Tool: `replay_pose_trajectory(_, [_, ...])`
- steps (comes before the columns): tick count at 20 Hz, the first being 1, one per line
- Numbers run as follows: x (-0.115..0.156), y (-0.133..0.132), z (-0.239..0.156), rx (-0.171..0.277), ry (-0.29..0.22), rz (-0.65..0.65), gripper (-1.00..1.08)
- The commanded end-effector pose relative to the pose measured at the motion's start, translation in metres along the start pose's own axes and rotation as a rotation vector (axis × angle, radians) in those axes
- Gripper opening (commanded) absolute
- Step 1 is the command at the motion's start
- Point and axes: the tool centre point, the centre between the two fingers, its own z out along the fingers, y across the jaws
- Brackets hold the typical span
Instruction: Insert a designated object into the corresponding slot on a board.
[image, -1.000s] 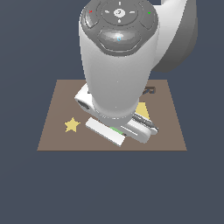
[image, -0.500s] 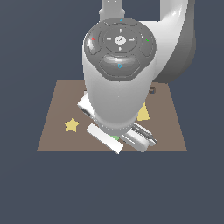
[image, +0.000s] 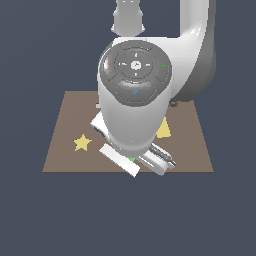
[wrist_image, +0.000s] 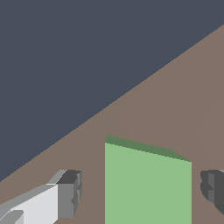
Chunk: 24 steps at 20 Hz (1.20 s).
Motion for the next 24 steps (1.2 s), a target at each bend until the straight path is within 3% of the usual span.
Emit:
replay_pose_trajectory(1, [0.0002,-0.0002,0.0033,0.001,0.001,0.001,1.0])
replay_pose_trajectory(2, [0.0002,-0.0002,0.0033,0.001,0.001,0.001,-1.0])
replay_pose_trajectory(16, [-0.0002,-0.0004,0.0028,0.001,0.0,0.007,-1.0])
replay_pose_trajectory(24, [-0.0016,0.0057,0.0022,0.001,0.001,0.098,-1.0])
